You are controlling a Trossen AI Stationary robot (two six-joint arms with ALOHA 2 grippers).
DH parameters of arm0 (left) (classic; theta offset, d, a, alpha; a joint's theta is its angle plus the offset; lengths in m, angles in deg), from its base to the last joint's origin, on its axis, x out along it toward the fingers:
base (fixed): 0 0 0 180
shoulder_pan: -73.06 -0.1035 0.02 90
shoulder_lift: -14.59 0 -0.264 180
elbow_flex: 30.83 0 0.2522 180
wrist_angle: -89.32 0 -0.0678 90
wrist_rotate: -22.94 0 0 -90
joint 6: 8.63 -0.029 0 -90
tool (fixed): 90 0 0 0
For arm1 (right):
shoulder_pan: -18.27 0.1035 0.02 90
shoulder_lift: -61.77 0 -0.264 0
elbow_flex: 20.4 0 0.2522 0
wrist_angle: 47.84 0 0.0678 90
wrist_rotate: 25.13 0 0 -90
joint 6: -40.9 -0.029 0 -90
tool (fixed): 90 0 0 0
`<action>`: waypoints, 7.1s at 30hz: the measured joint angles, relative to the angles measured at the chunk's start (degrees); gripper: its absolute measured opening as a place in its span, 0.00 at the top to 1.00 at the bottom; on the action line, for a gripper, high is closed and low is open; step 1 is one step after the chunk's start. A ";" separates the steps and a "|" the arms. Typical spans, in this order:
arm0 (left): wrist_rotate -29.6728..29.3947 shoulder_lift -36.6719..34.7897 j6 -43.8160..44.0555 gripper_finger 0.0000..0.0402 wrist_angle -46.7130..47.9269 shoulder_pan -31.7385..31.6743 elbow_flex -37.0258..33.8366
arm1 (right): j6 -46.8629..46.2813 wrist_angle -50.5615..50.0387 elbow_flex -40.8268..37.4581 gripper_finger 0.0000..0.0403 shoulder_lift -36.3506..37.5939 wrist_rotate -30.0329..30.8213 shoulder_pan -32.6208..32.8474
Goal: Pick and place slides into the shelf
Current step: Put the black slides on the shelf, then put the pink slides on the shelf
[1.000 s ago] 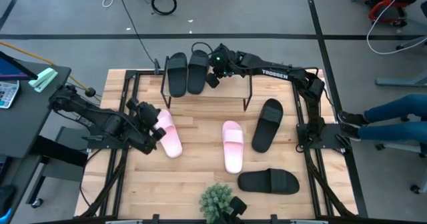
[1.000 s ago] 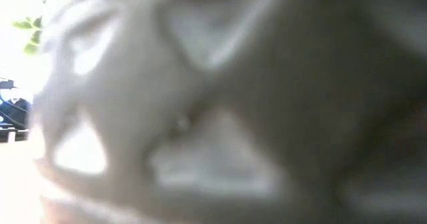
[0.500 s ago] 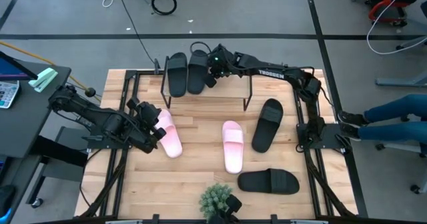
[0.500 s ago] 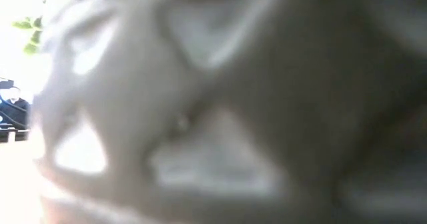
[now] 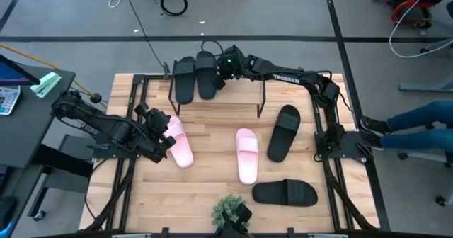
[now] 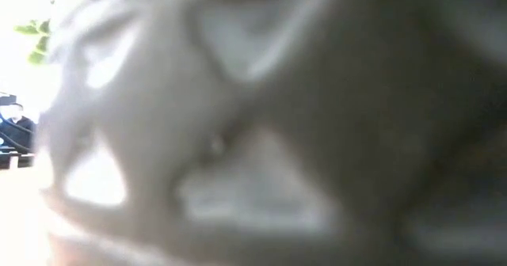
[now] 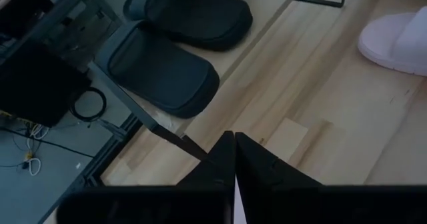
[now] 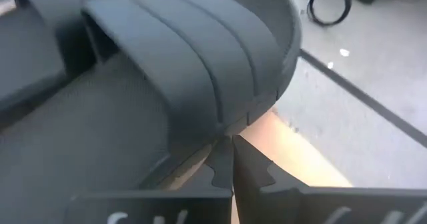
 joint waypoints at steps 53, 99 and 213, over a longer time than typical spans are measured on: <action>22.55 0.15 -2.98 0.91 -24.15 3.90 -23.62 | -3.97 -30.69 -0.14 0.94 11.96 7.99 47.01; 22.45 0.16 -1.26 0.64 -24.23 2.08 -23.65 | -8.54 -22.40 -28.66 0.57 13.94 18.08 45.92; 22.45 0.17 3.32 0.69 -24.67 2.12 -23.65 | 14.90 -26.47 -5.74 0.65 16.06 26.52 31.08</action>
